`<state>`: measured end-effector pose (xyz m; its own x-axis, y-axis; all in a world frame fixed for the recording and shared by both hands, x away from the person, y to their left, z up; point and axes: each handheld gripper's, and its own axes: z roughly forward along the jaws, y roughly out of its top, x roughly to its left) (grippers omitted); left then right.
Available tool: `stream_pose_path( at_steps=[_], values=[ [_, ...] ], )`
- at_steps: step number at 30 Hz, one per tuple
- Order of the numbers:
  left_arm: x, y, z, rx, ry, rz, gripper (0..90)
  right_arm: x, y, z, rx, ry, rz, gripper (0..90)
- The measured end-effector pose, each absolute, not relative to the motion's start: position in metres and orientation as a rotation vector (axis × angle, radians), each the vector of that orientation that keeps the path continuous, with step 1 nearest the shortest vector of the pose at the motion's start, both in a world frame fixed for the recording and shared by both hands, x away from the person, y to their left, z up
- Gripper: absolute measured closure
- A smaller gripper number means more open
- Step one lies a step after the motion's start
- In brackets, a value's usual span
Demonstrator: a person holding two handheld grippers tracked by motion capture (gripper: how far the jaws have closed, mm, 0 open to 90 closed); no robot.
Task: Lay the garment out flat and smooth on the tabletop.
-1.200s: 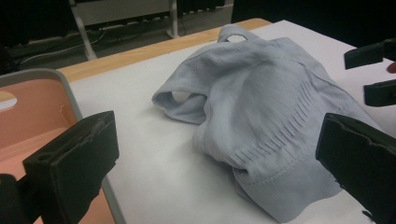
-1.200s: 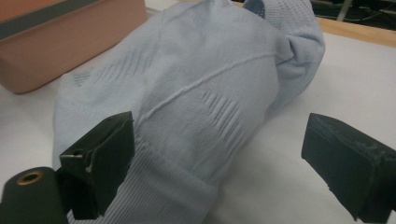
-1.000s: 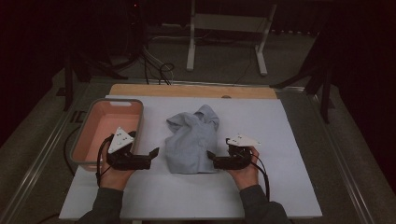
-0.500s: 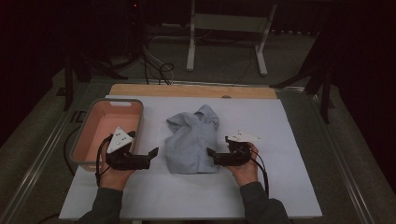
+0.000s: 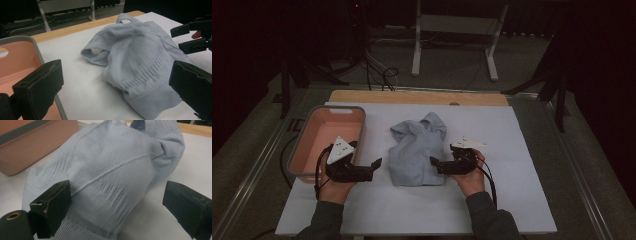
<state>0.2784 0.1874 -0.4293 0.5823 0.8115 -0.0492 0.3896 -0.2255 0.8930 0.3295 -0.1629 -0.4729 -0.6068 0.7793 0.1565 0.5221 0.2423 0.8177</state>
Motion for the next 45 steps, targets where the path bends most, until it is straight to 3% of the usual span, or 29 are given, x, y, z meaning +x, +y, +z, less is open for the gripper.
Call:
stream_pose_path(
  at_steps=[23, 33, 45],
  values=[
    [0.278, 0.187, -0.428, 1.831, 0.972, 0.54, 0.4, 0.344, -0.141, -0.484, 1.271, 2.332, 1.242, 9.1],
    [0.278, 0.186, -0.429, 1.832, 0.971, 0.537, 0.4, 0.344, -0.139, -0.486, 1.277, 2.366, 1.24, 24.4],
    [0.278, 0.186, -0.429, 1.834, 0.972, 0.538, 0.4, 0.342, -0.14, -0.484, 1.27, 2.346, 1.214, 55.8]
  ],
)
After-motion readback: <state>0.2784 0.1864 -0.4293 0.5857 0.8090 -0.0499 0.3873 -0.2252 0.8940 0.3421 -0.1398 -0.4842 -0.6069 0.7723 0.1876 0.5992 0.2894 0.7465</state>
